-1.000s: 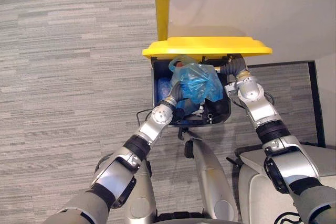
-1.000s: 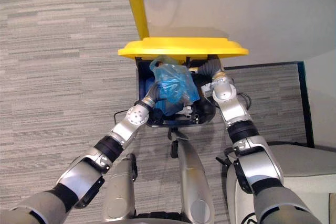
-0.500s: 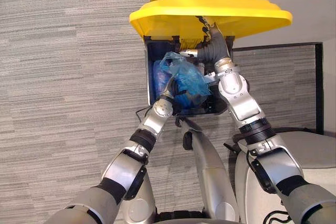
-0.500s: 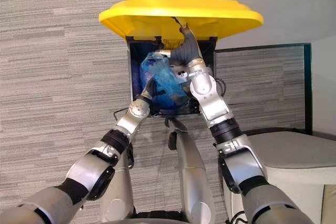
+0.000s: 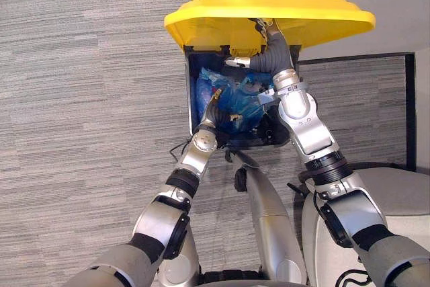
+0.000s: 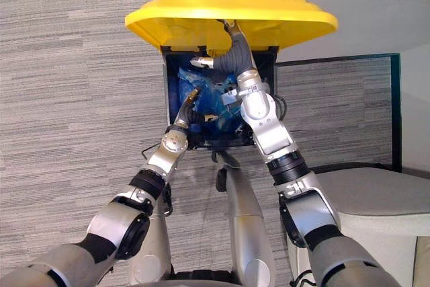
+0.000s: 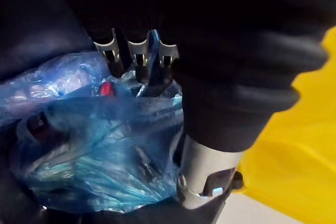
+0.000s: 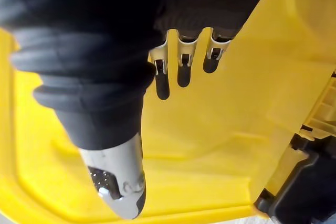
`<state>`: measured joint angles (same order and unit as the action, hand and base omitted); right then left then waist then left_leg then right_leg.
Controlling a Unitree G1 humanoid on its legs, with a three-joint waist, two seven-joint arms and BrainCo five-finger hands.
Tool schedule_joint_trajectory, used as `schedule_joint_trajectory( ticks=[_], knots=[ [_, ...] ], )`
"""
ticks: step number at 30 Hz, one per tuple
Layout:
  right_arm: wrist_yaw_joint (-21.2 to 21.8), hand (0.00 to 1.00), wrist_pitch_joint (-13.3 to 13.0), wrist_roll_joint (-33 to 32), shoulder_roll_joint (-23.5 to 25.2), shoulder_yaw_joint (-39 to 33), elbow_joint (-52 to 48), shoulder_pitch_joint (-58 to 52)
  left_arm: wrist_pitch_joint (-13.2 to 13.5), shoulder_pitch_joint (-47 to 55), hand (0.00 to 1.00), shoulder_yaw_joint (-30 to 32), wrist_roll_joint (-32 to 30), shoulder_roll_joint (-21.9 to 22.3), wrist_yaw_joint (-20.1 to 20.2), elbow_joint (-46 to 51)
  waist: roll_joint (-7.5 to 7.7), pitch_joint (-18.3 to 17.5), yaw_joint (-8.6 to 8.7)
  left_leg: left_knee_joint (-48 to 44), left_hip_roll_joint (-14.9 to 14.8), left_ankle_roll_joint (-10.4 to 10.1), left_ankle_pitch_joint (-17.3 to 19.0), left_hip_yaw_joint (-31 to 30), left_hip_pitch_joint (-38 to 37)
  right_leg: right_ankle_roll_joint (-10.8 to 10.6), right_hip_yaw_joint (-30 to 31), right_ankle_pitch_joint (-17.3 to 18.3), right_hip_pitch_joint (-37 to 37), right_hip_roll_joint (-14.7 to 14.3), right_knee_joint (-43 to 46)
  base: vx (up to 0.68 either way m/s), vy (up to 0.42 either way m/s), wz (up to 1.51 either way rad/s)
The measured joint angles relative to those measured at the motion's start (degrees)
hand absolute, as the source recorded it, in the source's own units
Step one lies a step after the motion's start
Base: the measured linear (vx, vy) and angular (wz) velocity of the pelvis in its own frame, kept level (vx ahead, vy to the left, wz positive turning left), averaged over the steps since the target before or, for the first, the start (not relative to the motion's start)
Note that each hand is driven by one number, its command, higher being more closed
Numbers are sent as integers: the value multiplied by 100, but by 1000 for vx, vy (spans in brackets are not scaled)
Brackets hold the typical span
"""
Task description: Gather rubbish on tea table into small bin, then transfer packed bag to large trash can.
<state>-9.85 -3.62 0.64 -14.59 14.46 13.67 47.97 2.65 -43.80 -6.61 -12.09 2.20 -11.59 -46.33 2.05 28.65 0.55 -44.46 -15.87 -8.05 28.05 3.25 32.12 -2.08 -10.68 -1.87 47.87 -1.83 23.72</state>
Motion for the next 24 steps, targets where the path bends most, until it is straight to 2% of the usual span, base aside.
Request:
schedule_joint_trajectory(
  ticks=[3,5,7,9,13,17,21,24],
  knots=[
    [4,0,2,27,3,-3,0,-57,1,47,0,-32,62,-4,-3,259,0,0,-49,-6,3,-4,-3,-3,-76,51,-17,32,-75,14,29,-10,-19,3],
    [7,0,2,121,22,-44,-3,-328,9,171,0,-196,293,-26,-10,628,-2,-9,-137,67,3,-19,-18,-48,-315,124,-67,81,-314,27,40,-9,-28,14],
    [9,0,4,183,79,-107,-68,-670,63,332,0,-364,465,-32,-7,951,20,-105,-147,180,41,-44,-68,-111,-431,172,-150,129,-438,100,49,-11,-28,30],
    [14,0,4,225,126,-121,-146,-1037,116,556,0,-525,612,-74,5,1247,36,-246,-184,304,97,-57,-139,-149,-507,171,-186,145,-508,164,41,-6,-29,26],
    [98,0,13,350,274,-318,-128,-1778,217,1272,0,-681,934,-393,62,1829,37,-299,-310,774,243,-94,-339,-162,-1091,93,-213,214,-971,264,-26,18,-3,19],
    [252,0,17,481,301,-532,508,-2403,347,2351,0,-552,1351,-878,269,2351,38,-607,-304,1412,308,-64,-543,-227,-1673,33,-320,272,-1486,301,-329,46,-21,20],
    [290,0,25,612,312,-811,833,-2857,502,3196,0,-188,1671,-1046,424,2666,36,-794,-306,1799,336,-94,-710,-228,-2029,-38,-348,321,-1723,312,-402,61,-12,8],
    [477,0,25,674,335,-1035,994,-3205,529,3924,0,243,1829,-1070,571,2672,39,-856,-282,2065,398,-76,-828,-209,-2375,-52,-337,332,-1943,350,-406,55,13,0]
  ],
)
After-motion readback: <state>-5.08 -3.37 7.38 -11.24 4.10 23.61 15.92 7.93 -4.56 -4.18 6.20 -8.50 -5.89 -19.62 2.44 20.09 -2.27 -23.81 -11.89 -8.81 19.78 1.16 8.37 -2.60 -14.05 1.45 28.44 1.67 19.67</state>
